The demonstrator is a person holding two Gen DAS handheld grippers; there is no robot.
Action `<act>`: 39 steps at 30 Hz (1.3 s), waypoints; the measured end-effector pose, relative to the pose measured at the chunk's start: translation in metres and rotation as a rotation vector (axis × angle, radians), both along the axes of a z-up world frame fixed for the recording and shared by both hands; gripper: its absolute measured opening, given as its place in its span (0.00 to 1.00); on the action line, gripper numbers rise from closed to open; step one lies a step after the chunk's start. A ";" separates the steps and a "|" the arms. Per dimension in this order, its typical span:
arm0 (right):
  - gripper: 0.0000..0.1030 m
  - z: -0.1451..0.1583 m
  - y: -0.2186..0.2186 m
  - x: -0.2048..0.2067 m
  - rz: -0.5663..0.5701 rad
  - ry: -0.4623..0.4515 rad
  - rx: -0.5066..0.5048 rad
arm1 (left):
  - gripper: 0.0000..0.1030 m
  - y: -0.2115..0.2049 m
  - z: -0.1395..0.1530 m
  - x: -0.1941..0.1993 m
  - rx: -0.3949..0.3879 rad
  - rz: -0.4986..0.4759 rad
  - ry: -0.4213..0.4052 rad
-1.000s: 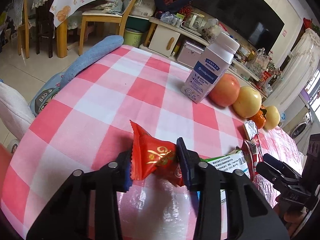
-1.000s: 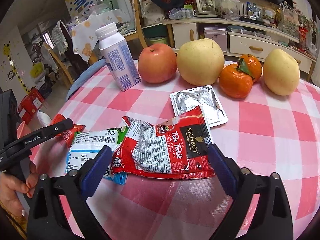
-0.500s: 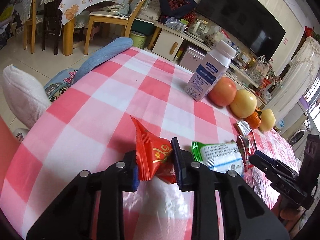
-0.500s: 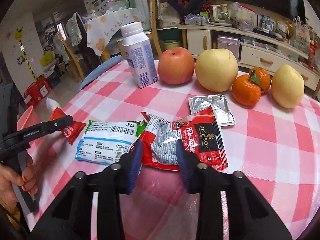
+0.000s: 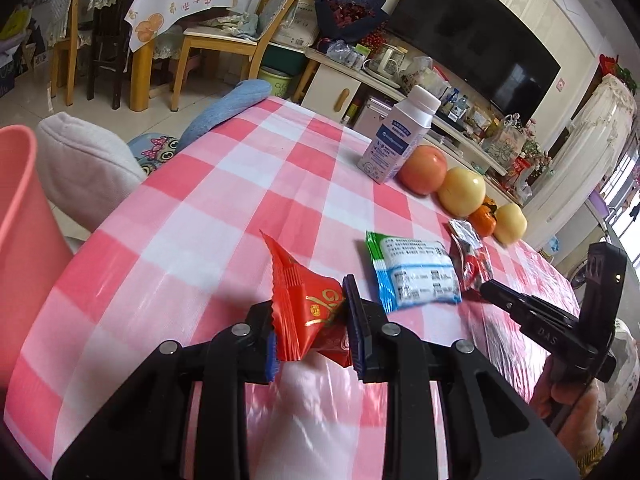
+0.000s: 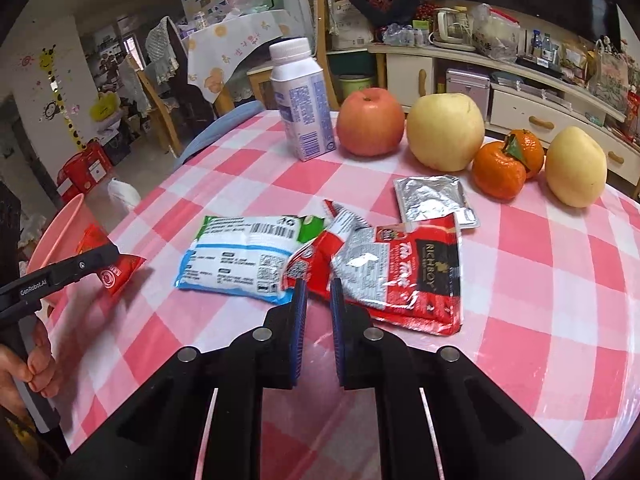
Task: Collect trash
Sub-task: 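Hold the candy packet in the left tool while the right tool grasps the red Tea Time bag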
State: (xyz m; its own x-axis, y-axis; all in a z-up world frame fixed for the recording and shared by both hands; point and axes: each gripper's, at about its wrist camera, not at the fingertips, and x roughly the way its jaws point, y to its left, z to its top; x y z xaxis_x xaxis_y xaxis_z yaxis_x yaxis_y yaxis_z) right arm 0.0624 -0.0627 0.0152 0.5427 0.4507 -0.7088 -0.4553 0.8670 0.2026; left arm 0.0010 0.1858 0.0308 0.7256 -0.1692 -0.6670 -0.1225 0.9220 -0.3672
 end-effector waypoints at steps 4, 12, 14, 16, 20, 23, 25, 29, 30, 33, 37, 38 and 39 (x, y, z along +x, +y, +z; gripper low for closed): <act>0.19 0.001 0.012 -0.005 0.040 0.003 0.021 | 0.28 0.001 0.002 -0.010 0.000 0.010 -0.015; 0.48 0.014 0.034 -0.007 0.008 -0.121 -0.076 | 0.28 0.000 0.000 -0.013 0.021 -0.018 -0.022; 0.55 0.015 0.023 0.000 -0.046 -0.125 -0.074 | 0.28 0.001 0.000 -0.013 0.018 -0.021 -0.023; 0.59 0.011 0.009 0.011 -0.096 -0.104 -0.049 | 0.28 -0.001 -0.002 -0.012 0.019 -0.025 -0.019; 0.54 0.009 0.008 0.021 -0.084 -0.075 0.023 | 0.28 -0.006 -0.003 -0.011 0.024 -0.047 -0.014; 0.45 0.001 0.024 0.025 -0.066 -0.063 -0.044 | 0.28 -0.008 -0.005 -0.010 0.029 -0.056 -0.010; 0.42 -0.006 0.029 0.027 -0.068 -0.053 -0.077 | 0.28 -0.007 -0.005 -0.011 0.026 -0.052 -0.007; 0.35 -0.005 0.031 0.024 -0.057 -0.064 -0.097 | 0.28 -0.004 -0.006 -0.010 0.026 -0.049 -0.003; 0.33 -0.005 0.032 0.024 -0.056 -0.066 -0.105 | 0.28 -0.004 -0.006 -0.010 0.027 -0.049 -0.001; 0.29 -0.005 0.030 0.022 -0.059 -0.067 -0.108 | 0.28 -0.001 -0.005 -0.010 0.024 -0.043 0.001; 0.24 -0.002 0.028 0.018 -0.062 -0.071 -0.112 | 0.28 0.002 -0.002 -0.011 0.015 -0.048 -0.007; 0.23 -0.002 0.027 0.016 -0.061 -0.071 -0.110 | 0.28 0.002 -0.002 -0.012 0.013 -0.048 -0.008; 0.23 -0.001 0.027 0.015 -0.061 -0.072 -0.108 | 0.28 0.003 -0.001 -0.012 0.009 -0.048 -0.010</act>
